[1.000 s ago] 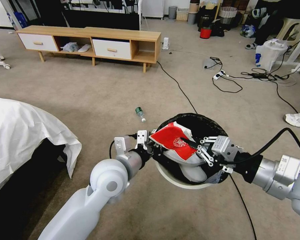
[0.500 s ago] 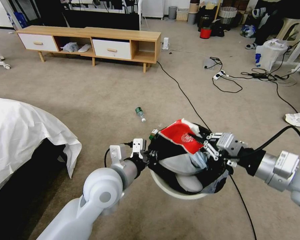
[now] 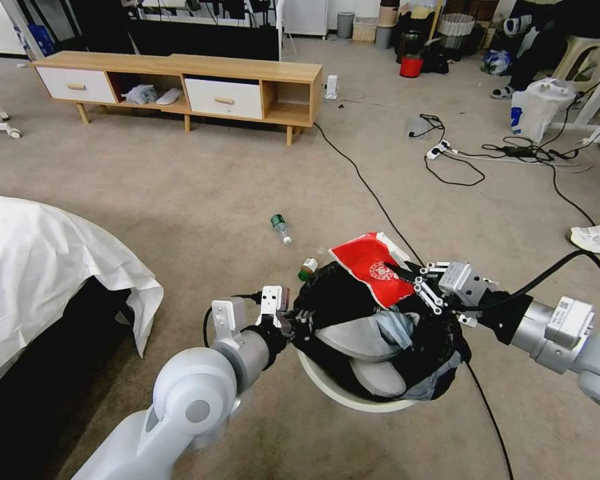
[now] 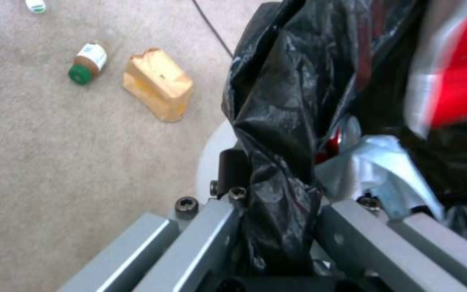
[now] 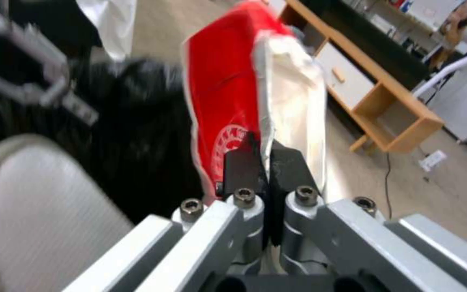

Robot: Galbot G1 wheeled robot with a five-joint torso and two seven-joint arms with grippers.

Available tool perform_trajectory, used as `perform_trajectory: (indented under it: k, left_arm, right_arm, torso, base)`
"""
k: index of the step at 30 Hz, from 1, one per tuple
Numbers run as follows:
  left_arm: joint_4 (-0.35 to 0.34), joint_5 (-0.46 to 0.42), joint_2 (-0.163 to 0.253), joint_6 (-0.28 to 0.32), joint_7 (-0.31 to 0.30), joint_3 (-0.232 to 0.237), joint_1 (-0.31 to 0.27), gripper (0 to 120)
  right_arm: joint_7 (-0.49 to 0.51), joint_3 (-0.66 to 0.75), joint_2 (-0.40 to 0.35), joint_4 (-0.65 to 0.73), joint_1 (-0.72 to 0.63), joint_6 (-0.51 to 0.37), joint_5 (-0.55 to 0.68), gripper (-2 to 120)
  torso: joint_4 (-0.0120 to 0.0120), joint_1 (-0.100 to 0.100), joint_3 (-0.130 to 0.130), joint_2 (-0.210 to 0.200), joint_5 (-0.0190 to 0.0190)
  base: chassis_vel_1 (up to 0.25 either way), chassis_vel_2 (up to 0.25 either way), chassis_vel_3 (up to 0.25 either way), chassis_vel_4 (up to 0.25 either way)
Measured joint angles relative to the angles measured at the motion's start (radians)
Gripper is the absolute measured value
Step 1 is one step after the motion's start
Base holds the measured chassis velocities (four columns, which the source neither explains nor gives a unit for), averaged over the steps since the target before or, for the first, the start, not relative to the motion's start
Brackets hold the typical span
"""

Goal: Pick up the trash bin and place the garbage on the floor into it.

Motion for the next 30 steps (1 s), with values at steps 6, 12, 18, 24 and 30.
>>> perform_trajectory:
  k: [6, 12, 18, 24, 30]
  left_arm:
    - [-0.017, -0.027, -0.004, -0.004, -0.006, -0.024, 0.003, 0]
    - [-0.034, -0.035, 0.008, -0.004, -0.006, -0.042, 0.023, 0]
    - [-0.024, -0.035, 0.001, -0.005, -0.005, -0.044, 0.019, 0]
    - [-0.023, -0.035, -0.009, -0.006, -0.006, -0.04, 0.012, 0]
    - [-0.022, -0.038, -0.011, -0.006, -0.009, -0.04, 0.011, 0]
  right_arm:
    - [-0.007, -0.118, 0.035, -0.04, 0.064, 0.01, -0.043, 0]
    - [-0.013, -0.191, 0.055, -0.069, 0.117, 0.018, -0.059, 0]
    - [-0.013, -0.205, 0.055, -0.071, 0.145, 0.017, -0.053, 0]
    - [-0.019, -0.208, 0.054, -0.082, 0.143, 0.02, -0.059, 0]
    - [-0.024, -0.223, 0.057, -0.09, 0.152, 0.024, -0.064, 0]
  torso:
    - [0.0, 0.0, 0.0, 0.0, 0.0]
    - [0.0001, 0.0, 0.0, 0.0, 0.0001]
    - [0.0, 0.0, 0.0, 0.0, 0.0]
    - [0.0, 0.0, 0.0, 0.0, 0.0]
    - [-0.0001, 0.0, 0.0, 0.0, 0.0001]
  base:
    - [0.0, 0.0, 0.0, 0.0]
    - [0.0, 0.0, 0.0, 0.0]
    - [0.0, 0.0, 0.0, 0.0]
    - [0.0, 0.0, 0.0, 0.0]
    - [0.0, 0.0, 0.0, 0.0]
